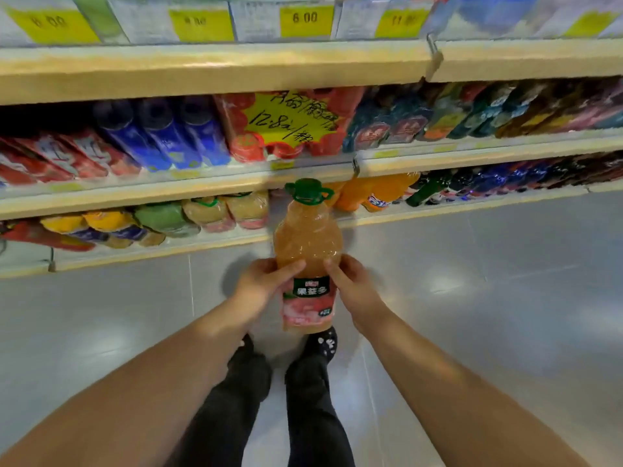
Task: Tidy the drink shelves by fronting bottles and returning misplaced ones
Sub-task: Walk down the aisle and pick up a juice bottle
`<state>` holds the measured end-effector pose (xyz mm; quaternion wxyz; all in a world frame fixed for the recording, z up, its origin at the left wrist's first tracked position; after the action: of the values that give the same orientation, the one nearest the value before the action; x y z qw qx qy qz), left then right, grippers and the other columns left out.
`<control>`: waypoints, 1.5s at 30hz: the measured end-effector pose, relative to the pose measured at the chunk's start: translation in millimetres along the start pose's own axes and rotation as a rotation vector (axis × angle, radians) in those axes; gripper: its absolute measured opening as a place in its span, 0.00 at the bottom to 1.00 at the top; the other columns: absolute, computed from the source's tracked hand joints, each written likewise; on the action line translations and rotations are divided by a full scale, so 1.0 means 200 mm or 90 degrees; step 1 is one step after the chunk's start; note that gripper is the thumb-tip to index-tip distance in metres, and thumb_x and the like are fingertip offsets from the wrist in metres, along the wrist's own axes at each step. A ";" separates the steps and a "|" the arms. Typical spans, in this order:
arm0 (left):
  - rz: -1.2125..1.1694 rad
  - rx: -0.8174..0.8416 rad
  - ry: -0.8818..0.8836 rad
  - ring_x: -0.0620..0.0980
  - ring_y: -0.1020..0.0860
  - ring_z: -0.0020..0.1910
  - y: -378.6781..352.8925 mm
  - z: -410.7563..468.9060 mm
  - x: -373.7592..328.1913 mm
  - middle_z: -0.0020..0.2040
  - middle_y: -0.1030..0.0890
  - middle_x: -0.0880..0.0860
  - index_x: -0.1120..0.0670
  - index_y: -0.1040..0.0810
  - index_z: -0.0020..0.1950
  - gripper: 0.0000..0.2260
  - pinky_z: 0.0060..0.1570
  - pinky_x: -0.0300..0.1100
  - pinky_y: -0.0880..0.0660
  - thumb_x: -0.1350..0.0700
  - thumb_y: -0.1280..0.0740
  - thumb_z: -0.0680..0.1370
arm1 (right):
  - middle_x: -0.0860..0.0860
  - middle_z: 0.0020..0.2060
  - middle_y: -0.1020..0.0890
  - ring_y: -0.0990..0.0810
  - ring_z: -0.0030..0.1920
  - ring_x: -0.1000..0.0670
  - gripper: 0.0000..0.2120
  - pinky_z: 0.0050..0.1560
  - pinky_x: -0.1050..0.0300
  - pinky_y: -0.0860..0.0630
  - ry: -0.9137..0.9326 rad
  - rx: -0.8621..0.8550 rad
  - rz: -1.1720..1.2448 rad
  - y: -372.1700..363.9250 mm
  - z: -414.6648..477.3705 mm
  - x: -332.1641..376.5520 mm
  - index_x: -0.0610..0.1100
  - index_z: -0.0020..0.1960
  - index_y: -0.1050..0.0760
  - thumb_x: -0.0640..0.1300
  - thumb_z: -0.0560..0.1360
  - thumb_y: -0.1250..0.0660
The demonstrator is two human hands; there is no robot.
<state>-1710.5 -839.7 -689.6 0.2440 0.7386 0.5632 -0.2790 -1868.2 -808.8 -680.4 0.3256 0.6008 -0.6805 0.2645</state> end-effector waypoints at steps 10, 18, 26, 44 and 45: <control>-0.025 -0.109 0.083 0.44 0.23 0.36 -0.01 0.61 0.51 0.38 0.17 0.51 0.55 0.21 0.43 0.17 0.39 0.37 0.29 0.41 0.26 0.69 | 0.47 0.47 0.16 0.17 0.44 0.51 0.12 0.41 0.61 0.23 -0.027 0.049 -0.039 -0.04 0.61 -0.48 0.42 0.56 0.24 0.49 0.79 0.38; -0.043 -0.161 -0.079 0.46 0.18 0.48 0.02 1.20 0.62 0.46 0.16 0.46 0.49 0.19 0.47 0.19 0.53 0.43 0.24 0.37 0.26 0.65 | 0.56 0.48 0.20 0.19 0.36 0.65 0.10 0.37 0.59 0.26 0.023 0.053 0.050 -0.11 1.16 -0.64 0.50 0.58 0.30 0.53 0.79 0.39; -0.008 -0.202 -0.236 0.46 0.19 0.49 0.03 1.49 0.46 0.48 0.16 0.47 0.49 0.18 0.52 0.20 0.49 0.42 0.23 0.35 0.31 0.70 | 0.58 0.41 0.19 0.19 0.35 0.65 0.06 0.44 0.53 0.21 0.197 0.040 0.040 -0.12 1.44 -0.57 0.51 0.50 0.26 0.51 0.80 0.40; -0.088 -0.175 -0.362 0.45 0.19 0.53 0.07 1.63 0.42 0.55 0.18 0.50 0.58 0.27 0.66 0.25 0.54 0.44 0.21 0.50 0.26 0.73 | 0.45 0.56 0.21 0.19 0.54 0.46 0.22 0.56 0.41 0.21 0.221 0.021 0.252 -0.17 1.70 -0.63 0.45 0.63 0.32 0.52 0.73 0.30; -0.088 -0.179 -0.358 0.44 0.20 0.50 0.07 1.62 0.42 0.53 0.19 0.49 0.57 0.27 0.66 0.24 0.48 0.41 0.21 0.47 0.29 0.74 | 0.46 0.57 0.22 0.19 0.55 0.47 0.23 0.56 0.41 0.22 0.222 0.019 0.231 -0.16 1.70 -0.62 0.45 0.64 0.32 0.52 0.74 0.31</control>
<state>-1724.3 -1003.1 -981.3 0.4703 0.5514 0.5555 -0.4078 -1871.1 -988.8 -997.4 0.3761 0.4187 -0.7068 0.4286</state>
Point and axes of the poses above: each hand's wrist, its own z-axis towards the middle knuckle, its own y-axis out of the back of the hand, x = y × z, the point moved 8 cm from there along z, towards the middle knuckle
